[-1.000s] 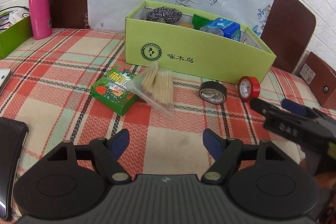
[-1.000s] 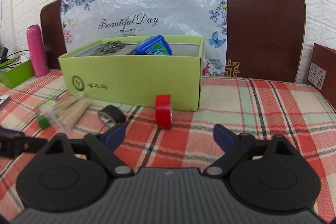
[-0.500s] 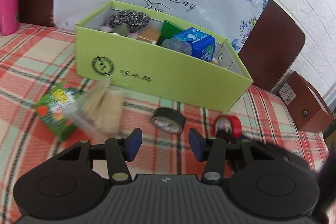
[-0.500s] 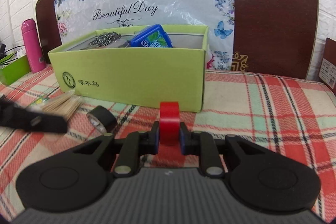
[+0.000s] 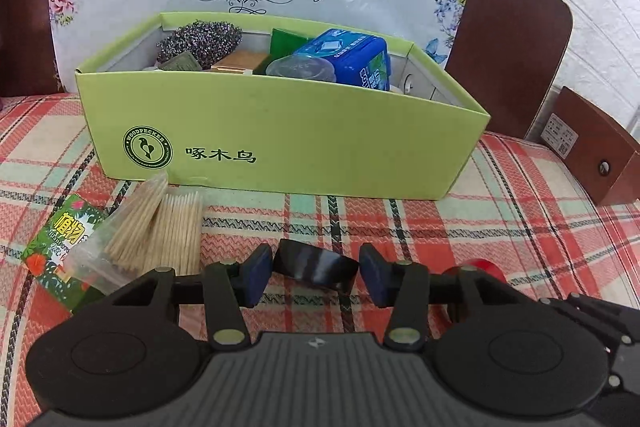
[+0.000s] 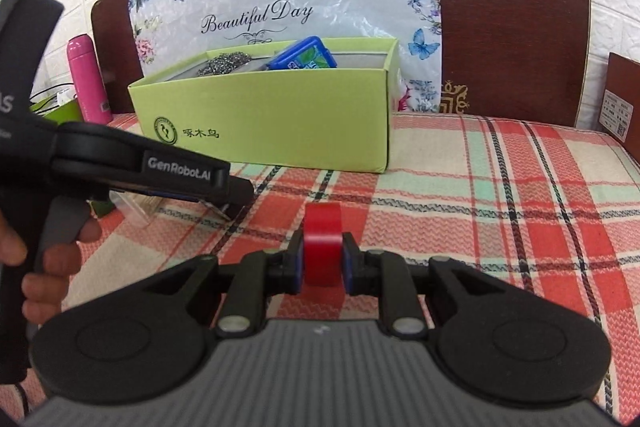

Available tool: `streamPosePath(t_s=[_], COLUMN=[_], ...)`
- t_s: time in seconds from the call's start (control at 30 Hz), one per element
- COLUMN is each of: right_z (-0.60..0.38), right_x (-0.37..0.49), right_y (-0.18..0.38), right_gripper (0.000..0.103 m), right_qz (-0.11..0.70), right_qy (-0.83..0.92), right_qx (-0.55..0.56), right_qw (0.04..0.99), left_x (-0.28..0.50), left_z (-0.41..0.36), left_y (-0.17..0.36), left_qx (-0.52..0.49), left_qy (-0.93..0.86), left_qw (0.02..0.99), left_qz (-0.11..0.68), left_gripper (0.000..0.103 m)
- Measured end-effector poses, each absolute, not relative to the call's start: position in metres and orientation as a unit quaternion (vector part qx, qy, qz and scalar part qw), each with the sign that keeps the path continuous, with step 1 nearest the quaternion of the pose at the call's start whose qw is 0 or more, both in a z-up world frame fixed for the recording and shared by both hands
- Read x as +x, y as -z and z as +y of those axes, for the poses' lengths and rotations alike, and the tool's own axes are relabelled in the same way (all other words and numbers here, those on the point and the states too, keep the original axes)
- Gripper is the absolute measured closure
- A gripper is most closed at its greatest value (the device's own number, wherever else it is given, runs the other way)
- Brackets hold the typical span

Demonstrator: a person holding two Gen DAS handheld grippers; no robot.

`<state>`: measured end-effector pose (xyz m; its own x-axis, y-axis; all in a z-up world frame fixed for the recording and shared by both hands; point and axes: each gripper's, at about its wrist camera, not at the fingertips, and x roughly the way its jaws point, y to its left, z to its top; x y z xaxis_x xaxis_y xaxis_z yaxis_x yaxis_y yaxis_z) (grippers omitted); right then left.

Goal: Organize objects
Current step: 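Grasp the black tape roll with the left tool while the right tool grasps the red tape, then drop the black tape into the green box with the left tool while the right tool drops the red tape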

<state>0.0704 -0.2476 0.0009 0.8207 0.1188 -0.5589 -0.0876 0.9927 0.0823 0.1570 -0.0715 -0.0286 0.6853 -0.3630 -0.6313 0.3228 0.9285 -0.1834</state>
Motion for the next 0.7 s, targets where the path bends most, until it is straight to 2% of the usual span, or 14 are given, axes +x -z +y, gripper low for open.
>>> streamPosePath(t_s=[0.3, 0.7], right_z=[-0.248, -0.240], right_x=[0.065, 0.063], right_y=[-0.004, -0.043], right_gripper=[0.085, 0.085], right_qz=[0.292, 0.241], right_qy=[-0.062, -0.088], right_qx=[0.029, 0.019], right_qw=[0.954, 0.966], left_x=[0.140, 0.119], left_z=[-0.065, -0.045], left_y=[0.022, -0.041], left_qx=[-0.032, -0.055], left_qy=[0.201, 0.226], left_qw=[0.920, 0.940], left_qz=[0.335, 0.248], left_gripper=[0.053, 0.053])
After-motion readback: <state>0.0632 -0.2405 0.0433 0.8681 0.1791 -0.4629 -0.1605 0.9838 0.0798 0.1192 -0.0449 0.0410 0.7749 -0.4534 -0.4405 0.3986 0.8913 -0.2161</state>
